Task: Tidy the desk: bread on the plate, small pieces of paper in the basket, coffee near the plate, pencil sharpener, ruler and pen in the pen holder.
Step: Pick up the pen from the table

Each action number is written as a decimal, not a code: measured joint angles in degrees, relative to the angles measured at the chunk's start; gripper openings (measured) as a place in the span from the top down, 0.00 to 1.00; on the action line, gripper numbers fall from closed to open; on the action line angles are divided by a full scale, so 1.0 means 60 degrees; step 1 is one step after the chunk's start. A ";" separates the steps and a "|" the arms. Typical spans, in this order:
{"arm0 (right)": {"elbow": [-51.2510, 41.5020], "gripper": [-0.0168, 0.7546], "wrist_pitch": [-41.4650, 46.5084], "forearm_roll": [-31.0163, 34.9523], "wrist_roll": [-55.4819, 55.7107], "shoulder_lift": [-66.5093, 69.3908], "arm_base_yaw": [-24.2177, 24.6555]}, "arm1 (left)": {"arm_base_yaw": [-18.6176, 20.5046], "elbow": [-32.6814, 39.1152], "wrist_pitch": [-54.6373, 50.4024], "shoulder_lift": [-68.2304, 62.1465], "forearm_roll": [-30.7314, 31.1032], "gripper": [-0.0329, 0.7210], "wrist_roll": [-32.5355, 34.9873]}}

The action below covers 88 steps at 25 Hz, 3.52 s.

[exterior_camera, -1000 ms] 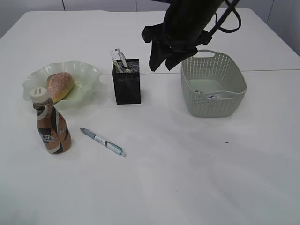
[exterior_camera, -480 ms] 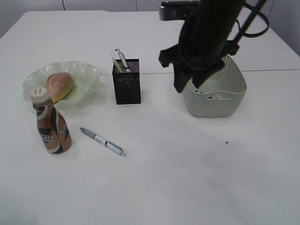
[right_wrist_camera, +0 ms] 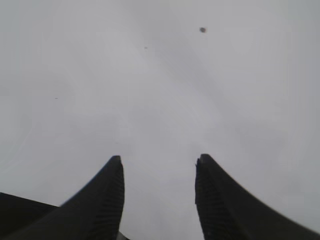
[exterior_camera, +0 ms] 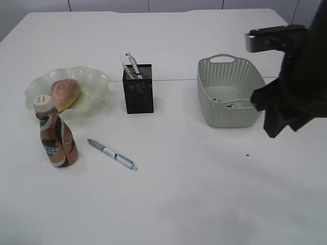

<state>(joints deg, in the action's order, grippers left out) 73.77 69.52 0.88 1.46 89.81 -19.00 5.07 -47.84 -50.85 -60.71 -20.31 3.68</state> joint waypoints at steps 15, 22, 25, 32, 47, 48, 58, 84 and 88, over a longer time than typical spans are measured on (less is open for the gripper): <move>-0.0287 0.53 0.0125 -0.0408 0.0022 -0.1206 0.2073 | 0.0000 -0.0159 0.0018 0.0000 -0.0255 0.62 0.0382; -0.0294 0.53 0.0097 -0.0388 0.0022 -0.1204 0.2073 | 0.0000 -0.2420 0.0001 -0.0153 -0.0890 0.62 0.1744; -0.0294 0.53 0.0049 -0.0388 0.0022 -0.1204 0.2073 | 0.0000 -0.3467 -0.0124 -0.0524 -0.0914 0.62 0.2342; -0.0294 0.53 0.0014 -0.0388 0.0003 -0.1204 0.2073 | -0.0479 -0.5318 -0.0344 -0.1899 -0.0929 0.62 0.3747; -0.0294 0.53 -0.0215 -0.0388 0.0003 -0.1204 0.2073 | -0.4486 -0.7707 0.0389 -0.6233 0.2743 0.62 0.4734; -0.0294 0.53 -0.0238 -0.0388 0.0003 -0.1204 0.2073 | -0.4663 -0.7775 0.0447 -0.6477 0.2826 0.62 0.5061; -0.0294 0.53 -0.0238 -0.0388 0.0003 -0.1204 0.2073 | -0.5299 -0.7814 0.0488 -0.8011 0.2561 0.62 0.7192; -0.0294 0.53 -0.0437 -0.0369 0.0003 -0.1204 0.2073 | -0.5392 -0.7814 0.0634 -0.8837 0.1281 0.66 1.1347; -0.0294 0.53 -0.0480 -0.0369 0.0003 -0.1204 0.2073 | -0.5392 -0.7814 0.0182 -0.8851 0.1899 0.66 1.2653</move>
<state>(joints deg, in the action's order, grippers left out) 72.01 66.64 -1.34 1.47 82.59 -6.55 -27.28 -94.73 -49.76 -113.82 -8.92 79.59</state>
